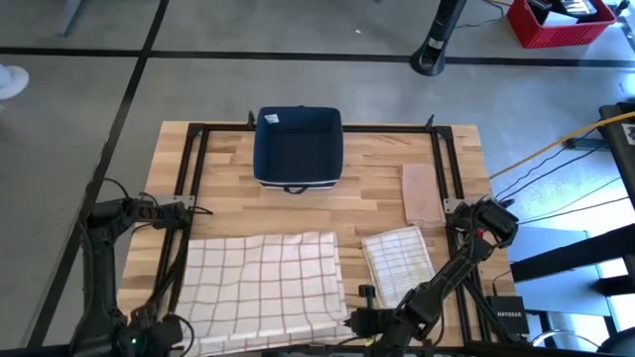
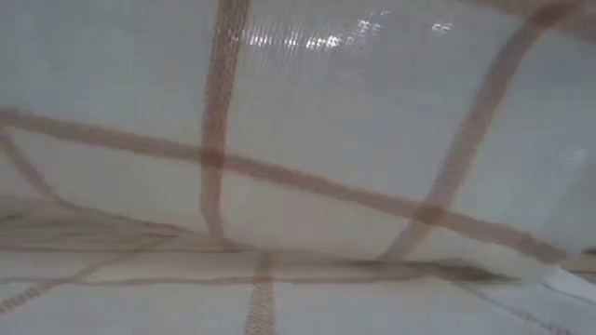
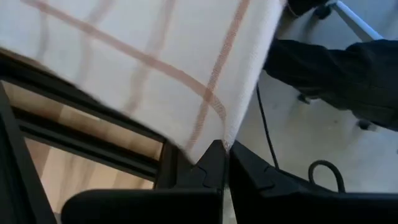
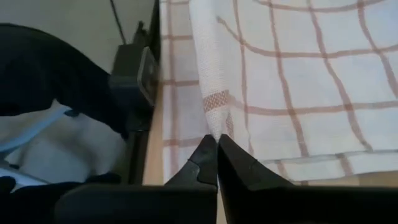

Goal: Fold towel
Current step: Fold the white with brown pattern towel on the table

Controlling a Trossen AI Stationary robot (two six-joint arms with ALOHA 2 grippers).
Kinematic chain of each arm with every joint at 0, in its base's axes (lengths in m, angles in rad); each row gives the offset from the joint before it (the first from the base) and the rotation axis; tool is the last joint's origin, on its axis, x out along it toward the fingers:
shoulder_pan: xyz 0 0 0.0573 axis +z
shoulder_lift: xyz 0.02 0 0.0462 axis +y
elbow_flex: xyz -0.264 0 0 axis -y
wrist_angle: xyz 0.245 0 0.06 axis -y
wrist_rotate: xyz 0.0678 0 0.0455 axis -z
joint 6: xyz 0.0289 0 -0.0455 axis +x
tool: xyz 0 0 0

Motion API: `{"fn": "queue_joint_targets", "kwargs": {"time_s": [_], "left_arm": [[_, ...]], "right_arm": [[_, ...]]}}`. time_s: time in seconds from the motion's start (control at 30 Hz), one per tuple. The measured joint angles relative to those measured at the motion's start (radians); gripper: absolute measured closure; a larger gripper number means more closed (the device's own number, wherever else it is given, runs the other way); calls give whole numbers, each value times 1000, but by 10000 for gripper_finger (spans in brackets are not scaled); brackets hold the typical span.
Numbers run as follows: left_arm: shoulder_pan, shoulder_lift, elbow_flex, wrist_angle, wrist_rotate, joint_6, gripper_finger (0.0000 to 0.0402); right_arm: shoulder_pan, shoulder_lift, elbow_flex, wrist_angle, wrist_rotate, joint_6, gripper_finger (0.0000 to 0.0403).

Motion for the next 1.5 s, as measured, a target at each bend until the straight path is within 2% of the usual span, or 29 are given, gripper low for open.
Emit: {"fn": "queue_joint_targets", "kwargs": {"time_s": [0.27,0.57,0.7,0.8,0.97,1.07,1.13,1.23,1.3,1.4,1.5], "left_arm": [[6,75,3,-47,9,11,401],[21,103,-1,-95,-20,5,401],[20,103,-1,-94,-21,8,382],[20,103,-1,-94,-21,9,351],[37,99,-2,-90,11,48,289],[59,85,-2,-85,36,78,266],[71,81,0,-3,-12,88,258],[95,62,-5,-53,-172,138,254],[117,57,-2,-49,-279,168,254],[157,70,-25,-73,-404,222,254],[205,71,-85,-58,-449,275,254]], "right_arm": [[-1,34,0,-6,-42,0,400],[0,45,-1,-16,-67,1,400],[0,45,-1,-18,-79,4,397],[3,46,-4,-30,-121,5,376],[2,45,-4,-36,-161,7,307],[-1,30,21,-72,-192,8,269],[-7,18,63,-110,-219,8,251],[-20,12,128,-177,-208,-4,237],[-35,11,146,-170,-121,-37,236],[-70,13,140,-130,64,-114,239],[-130,30,117,-121,118,-156,243]]}}
